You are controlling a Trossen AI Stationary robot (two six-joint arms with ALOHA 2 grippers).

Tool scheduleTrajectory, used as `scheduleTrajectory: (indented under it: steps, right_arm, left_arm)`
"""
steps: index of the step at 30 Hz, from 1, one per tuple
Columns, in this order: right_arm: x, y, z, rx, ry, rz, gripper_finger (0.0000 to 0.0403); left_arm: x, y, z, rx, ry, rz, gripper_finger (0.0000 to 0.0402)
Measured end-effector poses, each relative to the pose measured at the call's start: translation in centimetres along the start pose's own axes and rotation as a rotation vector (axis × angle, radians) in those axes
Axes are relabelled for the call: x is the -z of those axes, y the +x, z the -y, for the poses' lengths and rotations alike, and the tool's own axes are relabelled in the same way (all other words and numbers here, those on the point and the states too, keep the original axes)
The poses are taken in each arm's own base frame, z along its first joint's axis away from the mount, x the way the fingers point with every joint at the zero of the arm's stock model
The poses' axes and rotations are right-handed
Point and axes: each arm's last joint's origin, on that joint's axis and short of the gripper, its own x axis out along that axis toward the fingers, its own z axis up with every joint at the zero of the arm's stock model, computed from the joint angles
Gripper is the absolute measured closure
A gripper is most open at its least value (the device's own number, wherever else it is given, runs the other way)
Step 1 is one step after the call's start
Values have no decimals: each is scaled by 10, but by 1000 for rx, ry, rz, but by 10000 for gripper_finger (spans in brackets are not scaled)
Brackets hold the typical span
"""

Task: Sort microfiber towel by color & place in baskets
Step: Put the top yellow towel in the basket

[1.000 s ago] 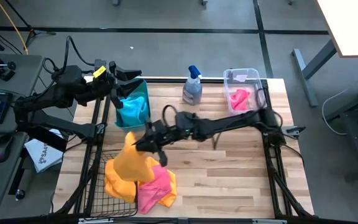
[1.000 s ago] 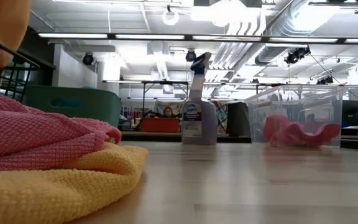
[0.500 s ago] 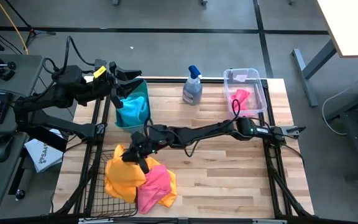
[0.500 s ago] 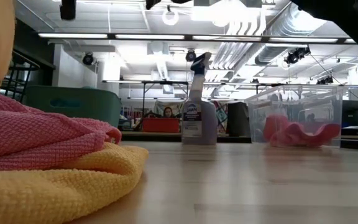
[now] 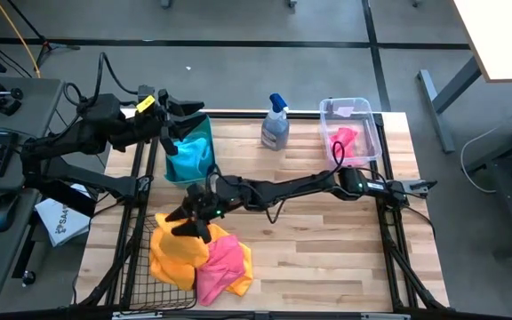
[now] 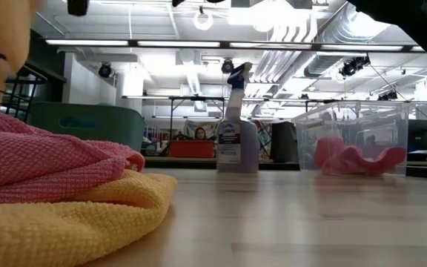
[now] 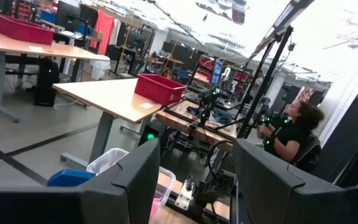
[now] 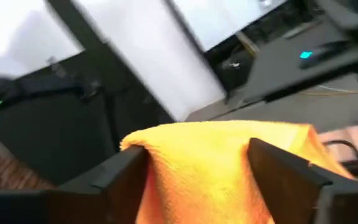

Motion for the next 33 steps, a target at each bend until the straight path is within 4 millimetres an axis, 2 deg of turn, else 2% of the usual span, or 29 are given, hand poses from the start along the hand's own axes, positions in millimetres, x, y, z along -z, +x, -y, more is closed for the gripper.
scheduleTrajectory:
  steps: [3,7,9,12,15,17,19,21,27,33]
  right_arm:
    - [2,-1,2,-68,-24,-84,106]
    - [13,-5,8,-162,40,-288,99]
    - [18,-7,12,-141,76,-354,98]
    - [14,-9,21,-59,142,-308,98]
    - [-8,-12,25,-112,194,-170,98]
    - [-17,-15,27,-119,195,-151,98]
    - [-16,-18,31,-78,221,-182,98]
    - [-13,-19,34,-81,206,-220,98]
    - [-11,-20,32,-168,117,-283,98]
    - [-3,-23,38,-126,92,-357,98]
  left_arm:
    - [1,0,0,-3,3,-10,211]
    - [2,0,-1,-8,7,-24,211]
    - [3,0,-1,-9,9,-29,211]
    - [4,0,-1,-12,11,-36,211]
    - [6,1,-2,-17,15,-52,211]
    - [7,2,-2,-19,18,-61,211]
    - [10,2,-2,-28,17,-88,211]
    - [16,1,-3,-32,5,-157,211]
    - [52,-17,0,-10,-83,-572,211]
    - [69,-42,25,83,-185,-765,211]
